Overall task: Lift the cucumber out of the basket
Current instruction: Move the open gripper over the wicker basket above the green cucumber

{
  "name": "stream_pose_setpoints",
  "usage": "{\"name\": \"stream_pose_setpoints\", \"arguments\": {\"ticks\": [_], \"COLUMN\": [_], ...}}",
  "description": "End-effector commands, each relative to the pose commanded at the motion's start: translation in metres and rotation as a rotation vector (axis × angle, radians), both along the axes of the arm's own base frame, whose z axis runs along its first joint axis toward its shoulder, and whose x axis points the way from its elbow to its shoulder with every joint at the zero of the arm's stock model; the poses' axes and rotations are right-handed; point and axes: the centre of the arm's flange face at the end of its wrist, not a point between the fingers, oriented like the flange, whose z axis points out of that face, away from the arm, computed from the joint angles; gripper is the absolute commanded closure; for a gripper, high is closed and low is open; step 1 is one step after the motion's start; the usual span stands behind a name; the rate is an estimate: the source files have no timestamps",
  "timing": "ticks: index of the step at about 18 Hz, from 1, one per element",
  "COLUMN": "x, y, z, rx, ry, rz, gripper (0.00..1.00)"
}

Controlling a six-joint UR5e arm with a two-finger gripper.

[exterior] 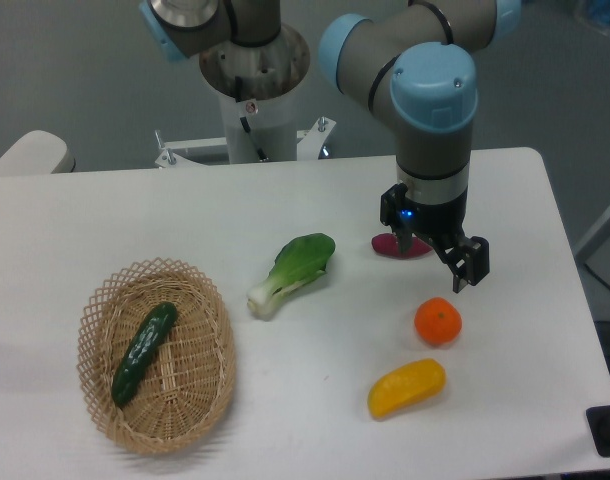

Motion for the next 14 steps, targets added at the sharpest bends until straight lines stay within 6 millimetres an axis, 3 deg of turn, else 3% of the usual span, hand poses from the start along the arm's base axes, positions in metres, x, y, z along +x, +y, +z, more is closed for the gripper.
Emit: {"name": "stream_pose_setpoints", "arguments": {"ticks": [5, 9, 14], "x": [0.009, 0.045, 0.109], "y": [0.009, 0.034, 0.078], "z": [-0.006, -0.013, -0.017], "rx": [-0.005, 0.005, 0.041], "ry": [-0.009, -0.036, -0.064], "rz": [-0.017, 0.023, 0.12], "gripper": [0.0, 0.0, 0.0]}}
